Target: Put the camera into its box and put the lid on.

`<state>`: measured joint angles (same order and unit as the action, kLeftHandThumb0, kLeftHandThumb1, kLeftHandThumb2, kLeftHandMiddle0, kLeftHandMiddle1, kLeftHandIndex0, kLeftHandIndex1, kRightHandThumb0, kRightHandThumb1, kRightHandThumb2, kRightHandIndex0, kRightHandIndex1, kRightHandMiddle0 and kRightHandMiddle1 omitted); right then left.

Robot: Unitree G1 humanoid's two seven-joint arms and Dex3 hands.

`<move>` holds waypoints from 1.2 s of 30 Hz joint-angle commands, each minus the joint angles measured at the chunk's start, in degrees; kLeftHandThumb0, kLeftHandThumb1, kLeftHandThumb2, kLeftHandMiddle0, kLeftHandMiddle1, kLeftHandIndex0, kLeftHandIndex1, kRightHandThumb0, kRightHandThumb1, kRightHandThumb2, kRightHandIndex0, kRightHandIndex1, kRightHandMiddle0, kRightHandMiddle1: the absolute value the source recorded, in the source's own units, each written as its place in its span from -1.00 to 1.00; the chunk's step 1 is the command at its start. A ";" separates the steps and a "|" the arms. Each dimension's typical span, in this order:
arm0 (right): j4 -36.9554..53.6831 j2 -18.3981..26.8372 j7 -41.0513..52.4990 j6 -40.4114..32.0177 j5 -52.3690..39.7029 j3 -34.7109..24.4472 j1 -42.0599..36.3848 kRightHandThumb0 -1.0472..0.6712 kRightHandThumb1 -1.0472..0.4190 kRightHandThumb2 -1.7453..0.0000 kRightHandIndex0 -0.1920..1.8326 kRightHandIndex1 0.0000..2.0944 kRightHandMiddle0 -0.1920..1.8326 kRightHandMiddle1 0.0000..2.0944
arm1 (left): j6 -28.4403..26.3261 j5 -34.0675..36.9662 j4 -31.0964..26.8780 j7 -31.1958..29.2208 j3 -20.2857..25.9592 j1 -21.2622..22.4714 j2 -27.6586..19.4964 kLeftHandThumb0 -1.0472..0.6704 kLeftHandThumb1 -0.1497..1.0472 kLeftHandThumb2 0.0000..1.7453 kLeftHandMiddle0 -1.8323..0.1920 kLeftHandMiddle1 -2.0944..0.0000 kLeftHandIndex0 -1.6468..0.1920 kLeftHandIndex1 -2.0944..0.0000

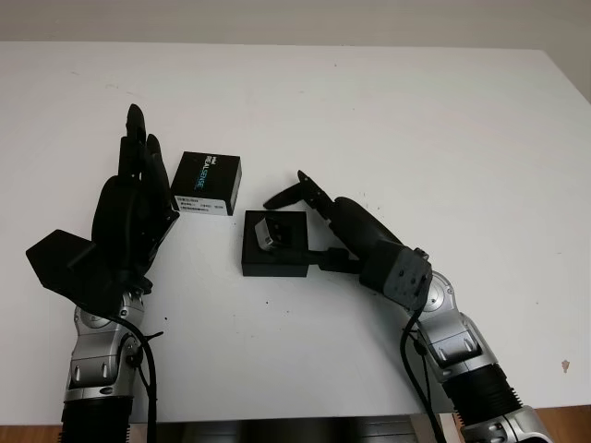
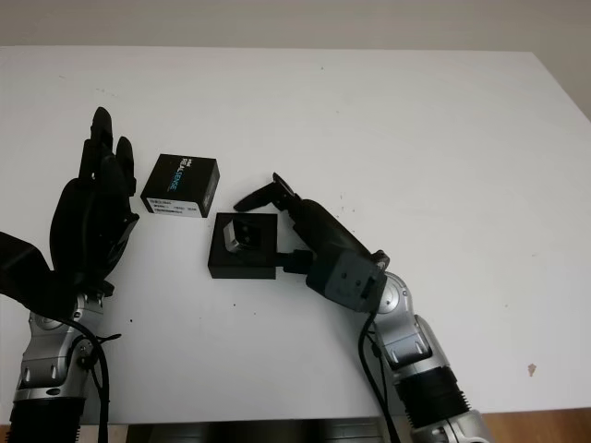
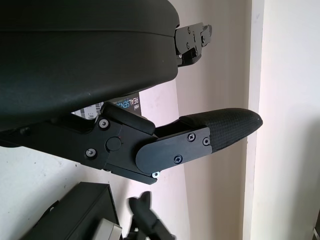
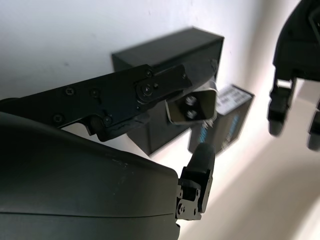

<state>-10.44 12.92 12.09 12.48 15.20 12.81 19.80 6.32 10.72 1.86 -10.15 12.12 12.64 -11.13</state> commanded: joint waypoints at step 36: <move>4.14 6.07 -0.08 1.15 6.91 -0.27 1.05 -0.50 -0.81 0.95 -0.73 -0.93 -0.77 -0.24 | -0.31 -0.21 -1.38 0.11 -0.75 -0.95 -0.11 -0.67 1.00 -0.19 1.00 1.00 1.00 1.00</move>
<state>-6.19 19.46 11.88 14.01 21.99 12.30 20.43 5.84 10.68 1.06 -9.95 11.51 12.45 -11.06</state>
